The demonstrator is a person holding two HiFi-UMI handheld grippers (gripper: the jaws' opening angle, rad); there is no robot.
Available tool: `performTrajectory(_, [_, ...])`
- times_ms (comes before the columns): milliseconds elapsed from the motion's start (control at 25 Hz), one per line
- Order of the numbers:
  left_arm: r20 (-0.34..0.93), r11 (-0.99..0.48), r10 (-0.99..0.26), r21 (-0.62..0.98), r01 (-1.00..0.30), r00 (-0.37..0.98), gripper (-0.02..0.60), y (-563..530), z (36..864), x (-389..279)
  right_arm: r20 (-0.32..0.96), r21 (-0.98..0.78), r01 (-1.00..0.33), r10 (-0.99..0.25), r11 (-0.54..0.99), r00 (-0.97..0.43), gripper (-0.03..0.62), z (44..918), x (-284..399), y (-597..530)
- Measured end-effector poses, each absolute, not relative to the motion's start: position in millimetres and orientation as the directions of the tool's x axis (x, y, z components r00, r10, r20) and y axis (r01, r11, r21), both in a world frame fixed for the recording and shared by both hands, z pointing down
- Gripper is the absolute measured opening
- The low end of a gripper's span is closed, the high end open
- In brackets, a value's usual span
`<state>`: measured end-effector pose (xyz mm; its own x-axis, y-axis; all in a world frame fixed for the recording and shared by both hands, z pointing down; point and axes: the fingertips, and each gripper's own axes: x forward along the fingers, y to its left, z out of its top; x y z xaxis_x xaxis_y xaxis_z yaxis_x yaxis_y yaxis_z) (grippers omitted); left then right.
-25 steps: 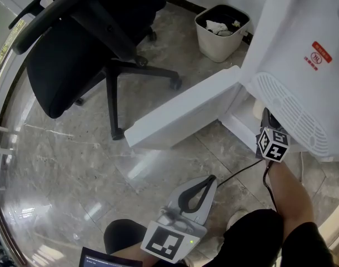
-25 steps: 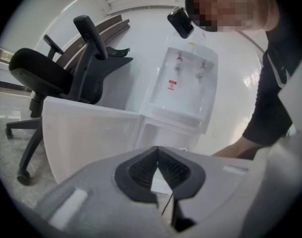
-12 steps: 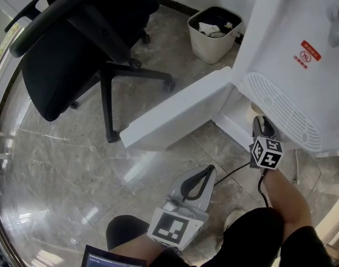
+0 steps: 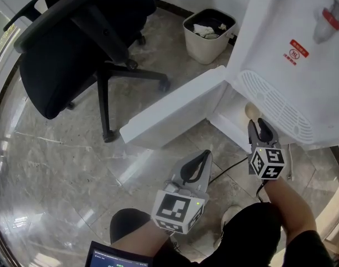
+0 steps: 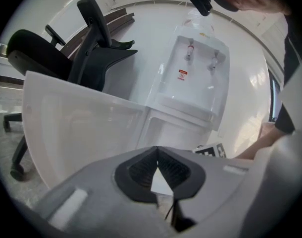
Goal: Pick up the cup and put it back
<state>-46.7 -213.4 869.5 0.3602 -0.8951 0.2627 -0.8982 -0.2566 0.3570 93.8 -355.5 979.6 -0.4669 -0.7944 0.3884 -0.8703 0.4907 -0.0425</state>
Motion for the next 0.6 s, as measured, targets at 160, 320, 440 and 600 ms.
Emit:
performTrajectory(160, [0.244,-0.232,-0.910,0.370,-0.899,0.336,0.005,-221,864,-55,0.352,0.001,-0.773,-0.724,0.634,-0.594,0.122,949,63,-328])
performTrajectory(320, [0.220,-0.239,-0.918,0.361,-0.902,0.331,0.005,-221,856,-57,0.313,0.046,-0.642,-0.621,0.765,-0.718,0.081,915,32,-300])
performTrajectory(440, [0.211,-0.215,-0.930,0.351,-0.911,0.301,0.005,-216,843,-61,0.279,0.105,-0.528,-0.534,0.843,-0.798,0.069,878,12,-281])
performTrajectory(600, [0.178,-0.142,-0.958,0.387,-0.911,0.225,0.005,-208,792,-66,0.265,0.101,-0.453,-0.462,0.886,-0.846,0.067,826,-4,-260])
